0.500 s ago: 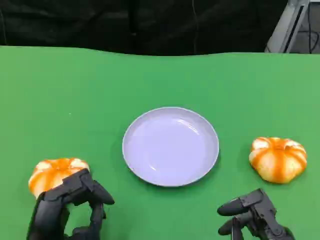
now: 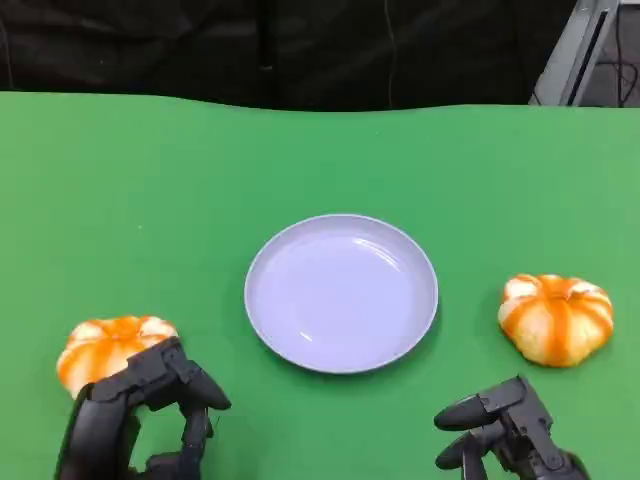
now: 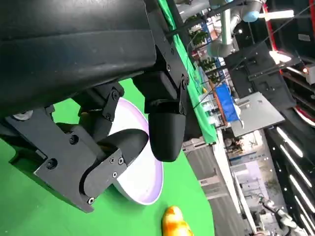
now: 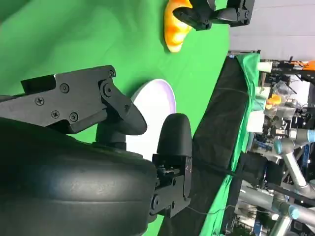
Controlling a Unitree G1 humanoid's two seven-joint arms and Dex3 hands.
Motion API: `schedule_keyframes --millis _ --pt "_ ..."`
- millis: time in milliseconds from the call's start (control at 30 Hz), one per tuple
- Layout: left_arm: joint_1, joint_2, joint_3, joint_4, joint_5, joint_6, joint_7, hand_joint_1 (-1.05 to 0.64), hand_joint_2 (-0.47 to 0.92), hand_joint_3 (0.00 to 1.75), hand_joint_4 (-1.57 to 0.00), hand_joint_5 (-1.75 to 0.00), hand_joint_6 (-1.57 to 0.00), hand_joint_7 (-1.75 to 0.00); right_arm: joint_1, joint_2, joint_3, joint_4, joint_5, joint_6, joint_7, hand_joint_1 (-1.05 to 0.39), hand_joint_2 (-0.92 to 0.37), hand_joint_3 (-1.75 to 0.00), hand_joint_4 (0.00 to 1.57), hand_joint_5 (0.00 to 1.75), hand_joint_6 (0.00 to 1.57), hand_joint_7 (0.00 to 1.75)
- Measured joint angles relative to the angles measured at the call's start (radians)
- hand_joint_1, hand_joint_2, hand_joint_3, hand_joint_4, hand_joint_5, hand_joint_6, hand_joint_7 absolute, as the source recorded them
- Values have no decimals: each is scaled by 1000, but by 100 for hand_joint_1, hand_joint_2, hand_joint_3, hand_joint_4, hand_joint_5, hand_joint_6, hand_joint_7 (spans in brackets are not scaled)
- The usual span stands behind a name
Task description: Grasp the bread from the table and place it into the plate.
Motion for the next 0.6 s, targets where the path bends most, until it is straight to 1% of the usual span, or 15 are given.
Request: schedule_keyframes --millis 33,100,200,233,267,300,333,400,467,533,600 --pt "0 0 0 0 0 0 0 -12 40 139 -85 -164 -80 -137 -1 0 0 1 -1 0 0 -6 -92 -98 13 175 0 175" --pt "0 0 0 1 0 0 0 -12 43 134 -86 -160 -81 -131 -3 -1 0 4 -2 0 0 -6 -92 -98 13 175 0 175" --pt "-1 0 1 5 0 -1 0 -12 44 132 -86 -159 -81 -129 -3 -1 0 8 -2 0 0 -6 -92 -98 13 175 0 175" --pt "-1 0 1 5 0 -1 0 -14 47 124 -82 -152 -78 -122 -3 -1 0 9 -2 0 0 -6 -92 -98 13 175 0 175" --pt "-1 0 1 5 0 -1 0 -17 58 96 -76 -134 -76 -97 -4 -1 0 9 -2 0 0 -6 -92 -99 13 175 0 175" --pt "-1 -1 2 5 0 0 0 -19 67 75 -74 -124 -79 -78 -4 -1 0 9 -2 0 0 -6 -92 -99 13 175 0 175" --pt "0 -3 3 2 0 7 2 -18 74 56 -65 -107 -71 -55 -3 -1 0 9 -4 0 0 -6 -92 -100 13 175 0 175" --pt "1 -6 6 -15 1 49 9 -17 83 33 -60 -88 -68 -28 -3 -1 0 9 -5 0 0 -6 -92 -101 13 175 0 175" --pt "1 -4 15 -30 8 83 10 -20 89 17 -57 -71 -64 -12 -4 -1 1 9 -6 0 0 -6 -92 -101 13 175 0 175" --pt "2 4 25 -44 33 115 22 -22 91 10 -57 -62 -63 -6 -4 -1 2 9 -5 0 0 -6 -92 -101 13 175 0 175" --pt "2 9 32 -60 49 139 34 -23 92 9 -57 -61 -62 -4 -4 -1 3 9 -5 0 1 -6 -92 -101 14 175 0 175"
